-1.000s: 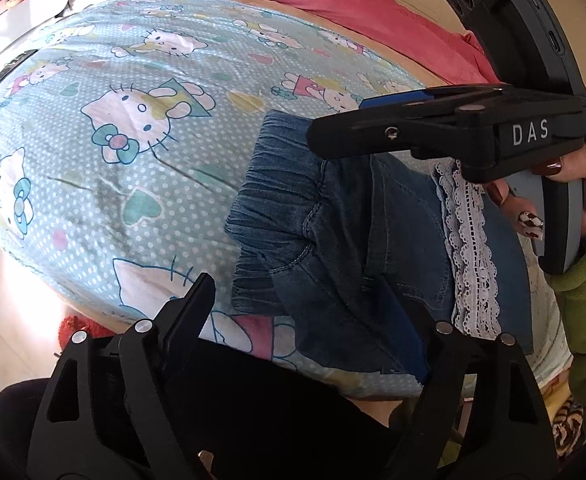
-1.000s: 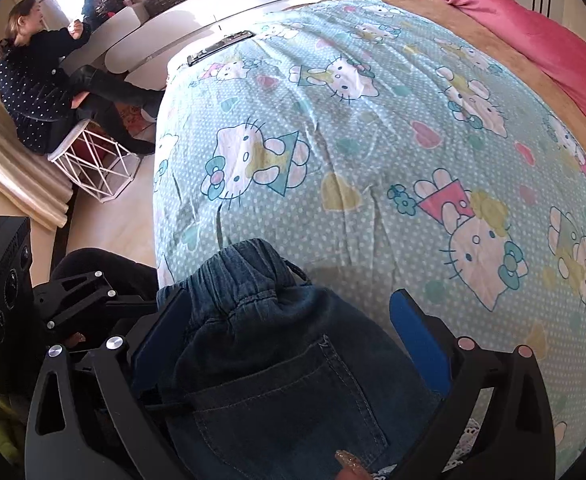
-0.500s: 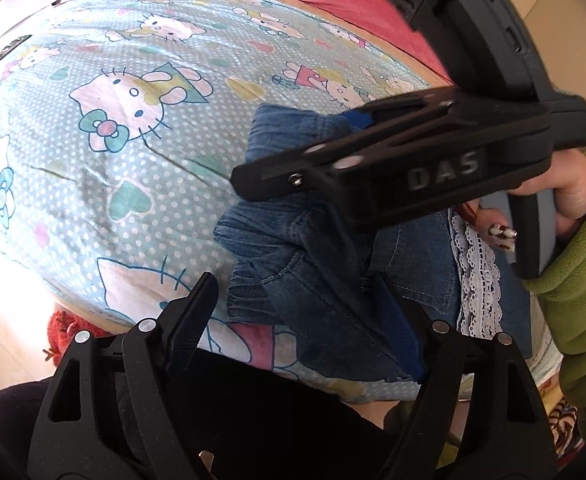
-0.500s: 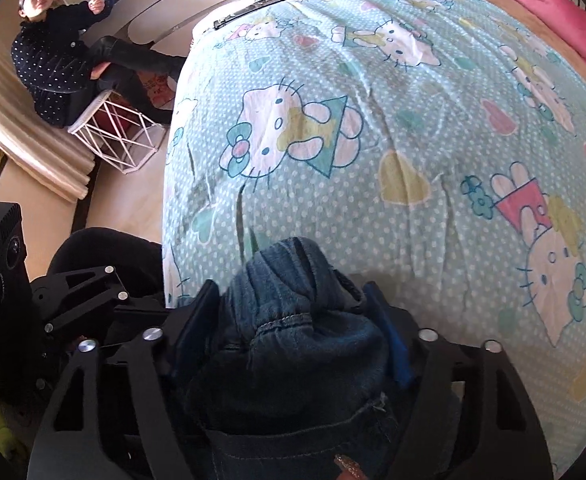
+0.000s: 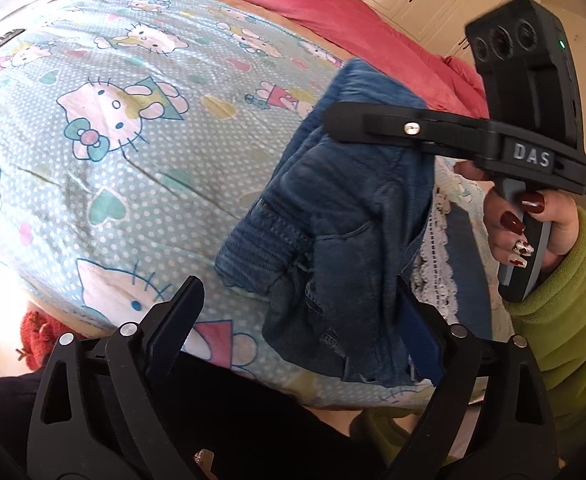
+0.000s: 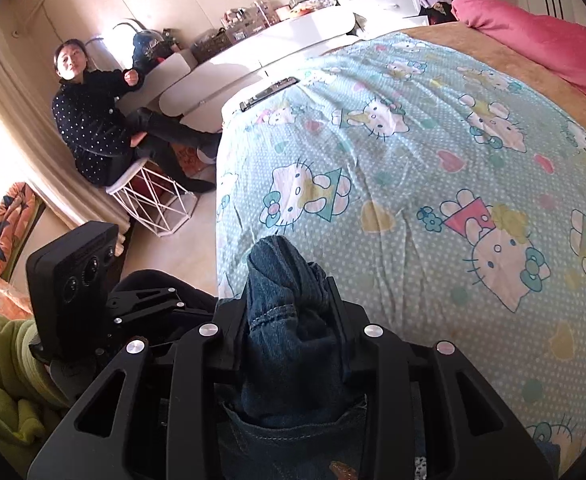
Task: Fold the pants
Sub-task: 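Grasp the elastic waistband with the right gripper and lift it, then fold the waistband over toward the hem with the right gripper and release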
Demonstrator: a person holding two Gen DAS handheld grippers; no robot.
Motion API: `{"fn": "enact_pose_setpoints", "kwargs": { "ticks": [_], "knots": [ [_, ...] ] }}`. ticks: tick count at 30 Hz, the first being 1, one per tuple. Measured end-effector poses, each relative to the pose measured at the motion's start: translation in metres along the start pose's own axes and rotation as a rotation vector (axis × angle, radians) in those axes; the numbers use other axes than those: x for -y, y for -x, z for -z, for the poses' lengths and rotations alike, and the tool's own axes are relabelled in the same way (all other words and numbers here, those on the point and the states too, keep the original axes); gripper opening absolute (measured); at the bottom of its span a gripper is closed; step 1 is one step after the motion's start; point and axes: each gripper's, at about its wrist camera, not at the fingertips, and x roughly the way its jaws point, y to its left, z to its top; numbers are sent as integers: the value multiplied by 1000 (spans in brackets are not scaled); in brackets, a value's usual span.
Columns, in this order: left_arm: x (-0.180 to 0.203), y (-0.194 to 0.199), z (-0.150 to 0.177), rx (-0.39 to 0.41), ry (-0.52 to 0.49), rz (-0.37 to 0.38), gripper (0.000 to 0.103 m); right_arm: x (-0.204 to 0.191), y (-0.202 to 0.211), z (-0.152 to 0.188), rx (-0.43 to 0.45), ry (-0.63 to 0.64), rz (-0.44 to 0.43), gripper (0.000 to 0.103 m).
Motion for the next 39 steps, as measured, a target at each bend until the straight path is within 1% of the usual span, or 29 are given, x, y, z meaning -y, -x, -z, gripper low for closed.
{"fn": "enact_pose_setpoints", "kwargs": {
  "ticks": [3,8,12,13,14,15,18,20,23,25,26,27,28,29,31,32,33,34,35,36,38,39],
  "knots": [
    [6,-1,4,5,22,44,85,3,20,8,40,-13,-4,31],
    [25,-12,8,-25,52,143,86,10,53,26,112,-34,-11,31],
    [41,-15,9,-28,51,193,85,21,78,43,158,-63,-5,31],
    [47,-15,8,-28,51,213,83,24,84,47,165,-69,0,31],
    [51,-15,9,-30,47,226,76,28,90,52,176,-78,1,31],
    [56,-16,9,-34,41,233,74,31,96,58,186,-87,4,31],
    [73,-15,11,-41,-1,241,67,38,111,73,213,-119,23,31],
    [94,-18,15,-46,-38,254,66,43,121,83,218,-135,43,31],
    [116,-19,18,-58,-96,264,66,50,134,98,205,-169,80,40],
    [131,-24,23,-80,-144,271,66,57,144,108,210,-200,129,54],
    [135,-27,24,-92,-156,276,66,62,152,115,217,-228,150,57],
    [141,-30,28,-110,-172,286,66,66,159,120,229,-251,160,63],
    [145,-34,31,-123,-184,292,66,70,167,127,241,-274,181,66],
    [147,-39,31,-134,-195,294,66,71,170,131,239,-287,207,67],
    [152,-48,35,-159,-225,301,66,75,171,143,211,-326,267,76],
    [155,-49,37,-166,-234,303,66,77,168,148,198,-344,279,77],
    [158,-51,39,-175,-246,307,66,77,165,154,186,-363,286,77],
    [162,-51,43,-184,-261,303,68,80,160,159,169,-391,290,82],
    [164,-53,44,-188,-272,298,70,79,157,165,160,-415,294,85],
    [167,-56,46,-193,-285,296,71,82,153,170,157,-443,283,88],
    [172,-62,50,-207,-310,280,73,86,144,175,154,-480,228,89],
    [173,-67,49,-212,-319,272,73,87,141,176,148,-498,215,94]
  ]
}}
